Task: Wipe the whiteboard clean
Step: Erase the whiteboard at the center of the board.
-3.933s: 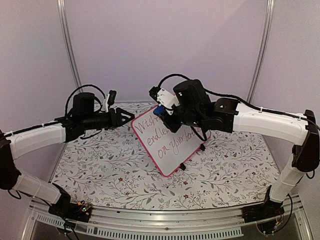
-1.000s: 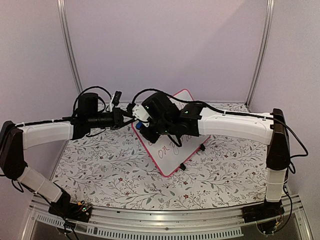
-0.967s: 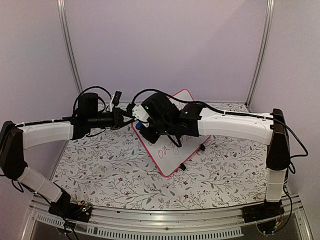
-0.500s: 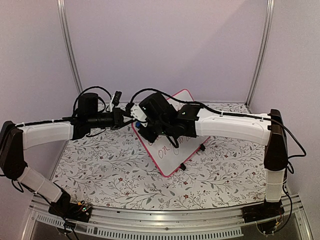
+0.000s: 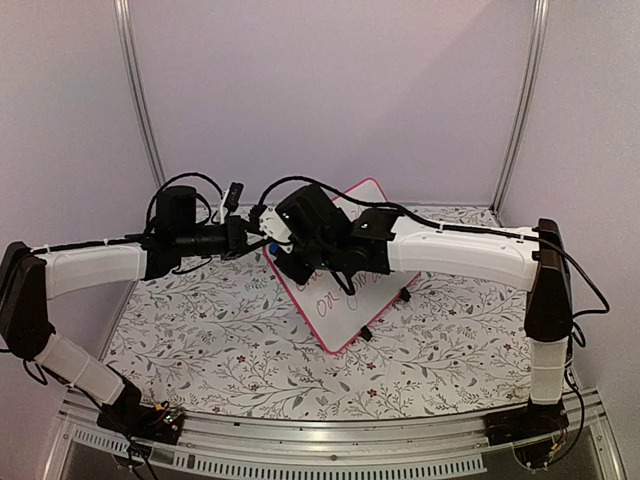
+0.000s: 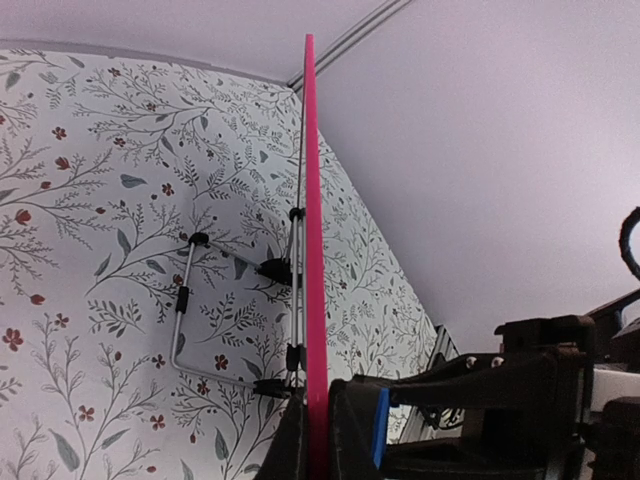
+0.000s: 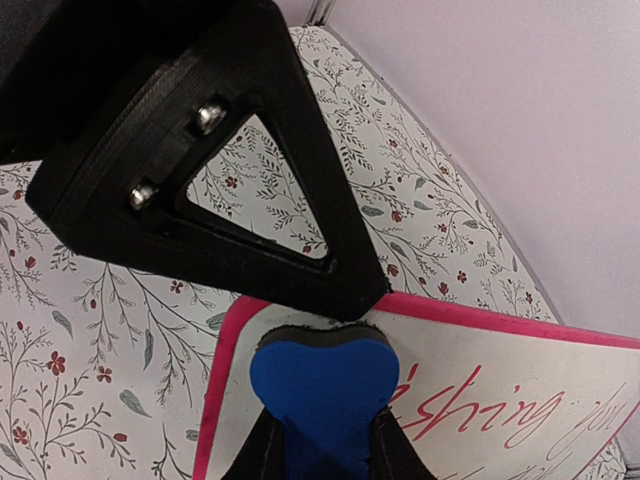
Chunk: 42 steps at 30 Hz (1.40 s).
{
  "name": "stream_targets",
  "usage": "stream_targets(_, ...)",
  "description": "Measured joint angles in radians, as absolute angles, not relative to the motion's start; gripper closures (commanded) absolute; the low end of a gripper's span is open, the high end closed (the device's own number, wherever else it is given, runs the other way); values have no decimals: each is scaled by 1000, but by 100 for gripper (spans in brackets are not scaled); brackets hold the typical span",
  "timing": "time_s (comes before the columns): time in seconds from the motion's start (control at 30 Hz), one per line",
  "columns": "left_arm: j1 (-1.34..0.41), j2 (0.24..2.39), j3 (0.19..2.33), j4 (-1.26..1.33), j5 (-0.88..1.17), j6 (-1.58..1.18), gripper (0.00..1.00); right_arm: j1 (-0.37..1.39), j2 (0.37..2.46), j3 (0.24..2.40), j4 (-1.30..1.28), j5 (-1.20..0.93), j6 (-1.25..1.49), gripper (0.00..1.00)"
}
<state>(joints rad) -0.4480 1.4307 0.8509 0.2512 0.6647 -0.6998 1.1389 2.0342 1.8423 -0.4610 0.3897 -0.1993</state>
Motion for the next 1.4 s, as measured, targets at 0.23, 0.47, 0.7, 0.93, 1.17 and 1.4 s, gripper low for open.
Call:
stream_targets(0.23,-448,1431,849,251,662,-700,100,1141,2040,1848,-473,396,-194,87)
stream_targets(0.47,-448,1431,848,251,659,-700,100,1148,2046,1854,-492,411,-183,87)
stream_targets(0.7,-448,1431,847,252,658,-700,100,1152,2046,1853,-509,414,-171,88)
stream_targets(0.93,-448,1431,845,252,654,-699,100,1152,2045,1840,-506,416,-154,88)
stream_targets(1.17,-448,1431,838,255,643,-699,100,1155,2035,1798,-495,424,-138,89)
stream_targets(1.4,-448,1431,837,258,643,-699,100,1159,2022,1767,-489,432,-120,89)
